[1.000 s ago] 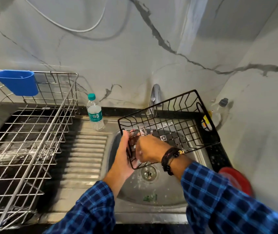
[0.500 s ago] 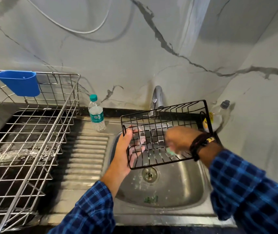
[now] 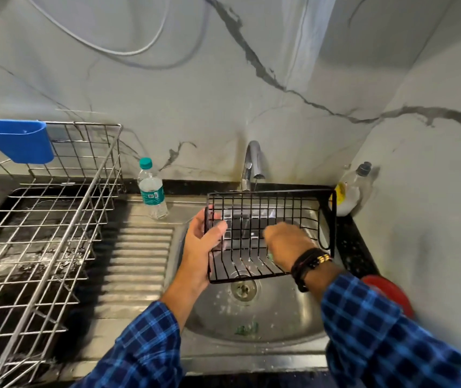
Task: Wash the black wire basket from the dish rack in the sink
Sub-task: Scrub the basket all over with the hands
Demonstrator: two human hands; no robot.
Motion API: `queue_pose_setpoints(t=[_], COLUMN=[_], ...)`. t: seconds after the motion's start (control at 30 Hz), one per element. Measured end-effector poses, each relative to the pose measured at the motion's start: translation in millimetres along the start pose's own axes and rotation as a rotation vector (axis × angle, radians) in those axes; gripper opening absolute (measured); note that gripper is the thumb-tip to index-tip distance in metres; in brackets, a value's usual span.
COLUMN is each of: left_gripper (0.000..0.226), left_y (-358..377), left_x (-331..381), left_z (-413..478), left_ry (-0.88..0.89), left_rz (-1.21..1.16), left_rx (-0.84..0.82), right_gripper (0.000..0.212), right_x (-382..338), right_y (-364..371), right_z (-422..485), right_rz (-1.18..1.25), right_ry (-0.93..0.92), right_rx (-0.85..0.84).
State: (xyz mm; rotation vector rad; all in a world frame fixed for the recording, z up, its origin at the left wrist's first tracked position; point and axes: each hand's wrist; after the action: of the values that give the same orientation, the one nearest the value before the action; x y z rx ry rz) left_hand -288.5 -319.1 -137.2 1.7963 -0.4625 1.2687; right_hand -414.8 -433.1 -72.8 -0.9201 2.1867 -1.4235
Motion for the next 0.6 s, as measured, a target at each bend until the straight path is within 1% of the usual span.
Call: queue_pose_setpoints(t=[0.07, 0.1, 0.2, 0.23, 0.27, 0.33, 0.4, 0.47, 0.53, 0.57, 0.6], left_gripper=[0.066, 0.066, 0.069, 0.068, 0.066, 0.062, 0.063, 0.062, 0.056, 0.057, 0.061], left_y=[-6, -7, 2, 6, 12, 20, 23, 26, 27, 28, 29], left_x=[2, 1, -5, -9, -11, -16, -19, -20, -21, -22, -22], left_z=[1, 2, -1, -3, -6, -11, -12, -13, -13, -14, -14], left_ry=[-0.031, -0.047, -0.111, -0.136, -0.161, -0.212, -0.247, -0.278, -0.296, -0.295, -0.294], left_rz=[-0.068, -0.089, -0.111, -0.114, -0.108, -0.104, -0.149, -0.206, -0.214, -0.198, -0.172], left_rx=[0.000, -0.002, -0.033, -0.050, -0.065, -0.085, -0.092, -0.093, -0.066, -0.049, -0.026], right_gripper=[0.019, 0.017, 0.004, 0.003, 0.006, 0.012, 0.013, 0.012, 0.011, 0.010, 0.008], right_x=[21, 27, 13, 4, -4, -20, -35, -45, -44, -40, -32], right_y=[-1, -2, -9, -10, -12, -11, -6, -1, 5, 7, 8], right_z=[3, 6, 20, 25, 28, 32, 33, 30, 31, 33, 37], right_rz=[0.055, 0.148, 0.640, 0.820, 0.977, 1.174, 1.254, 1.265, 1.196, 1.185, 1.200], right_ry=[0.139, 0.195, 0.280, 0.284, 0.295, 0.295, 0.235, 0.140, 0.104, 0.137, 0.207], right_rx=[0.158, 0.242, 0.464, 0.510, 0.536, 0.540, 0.498, 0.437, 0.393, 0.381, 0.377])
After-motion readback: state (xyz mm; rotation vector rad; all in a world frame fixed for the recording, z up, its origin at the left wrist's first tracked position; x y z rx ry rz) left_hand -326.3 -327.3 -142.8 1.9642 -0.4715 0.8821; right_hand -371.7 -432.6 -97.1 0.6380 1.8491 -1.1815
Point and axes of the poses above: each hand's wrist, its own z-axis towards the middle knuckle, its own y-axis out of the palm, x = y × z, and after that the axes turned 5 degrees about -x, right-handed
